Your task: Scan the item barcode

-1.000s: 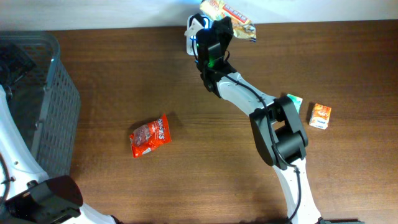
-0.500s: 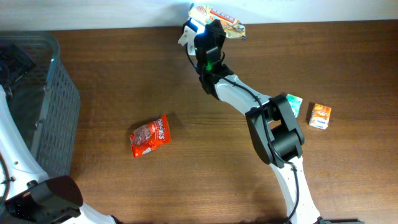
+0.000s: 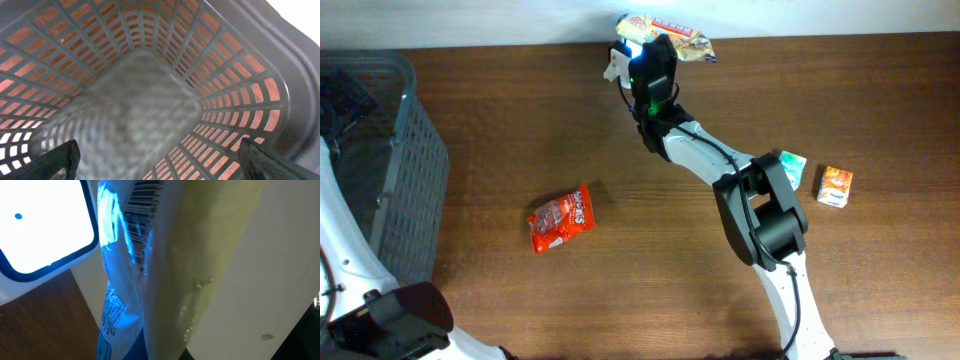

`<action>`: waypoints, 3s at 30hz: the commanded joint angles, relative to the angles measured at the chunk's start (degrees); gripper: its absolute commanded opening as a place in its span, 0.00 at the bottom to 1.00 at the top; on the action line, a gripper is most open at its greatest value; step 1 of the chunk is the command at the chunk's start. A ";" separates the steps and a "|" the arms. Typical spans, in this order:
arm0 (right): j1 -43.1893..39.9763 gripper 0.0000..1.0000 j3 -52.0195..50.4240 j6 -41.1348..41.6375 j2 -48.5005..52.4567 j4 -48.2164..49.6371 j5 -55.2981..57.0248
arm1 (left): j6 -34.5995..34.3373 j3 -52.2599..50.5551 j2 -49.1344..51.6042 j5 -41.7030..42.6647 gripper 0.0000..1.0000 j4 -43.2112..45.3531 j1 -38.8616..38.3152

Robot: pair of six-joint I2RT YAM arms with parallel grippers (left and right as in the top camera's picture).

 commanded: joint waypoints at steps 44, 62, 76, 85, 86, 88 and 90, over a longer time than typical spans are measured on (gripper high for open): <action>-51.34 0.38 -30.10 87.62 -43.39 -76.13 -54.27 | -0.55 -0.07 -0.04 -0.24 0.99 0.11 0.09; -17.05 0.92 -6.95 89.07 -32.92 -80.11 -74.99 | -0.55 -0.07 -0.04 -0.24 0.99 0.11 0.09; 9.03 0.58 -6.95 97.09 -10.64 -70.40 -79.47 | -0.55 -0.07 -0.04 -0.24 0.99 0.11 0.09; 9.07 0.04 -6.88 96.98 -10.73 -69.77 -79.23 | -0.55 -0.07 -0.04 -0.24 0.99 0.11 0.09; 8.63 0.04 -6.88 96.15 -10.91 -70.25 -79.23 | -0.55 -0.07 -0.04 -0.24 0.99 0.11 0.09; 6.97 0.04 -6.86 93.02 -11.58 -72.37 -78.75 | -0.55 -0.07 -0.04 -0.26 0.99 0.11 0.09; 4.15 0.04 -6.32 89.24 -12.70 -76.72 -72.87 | -0.55 -0.07 -0.04 -0.24 0.99 0.11 0.09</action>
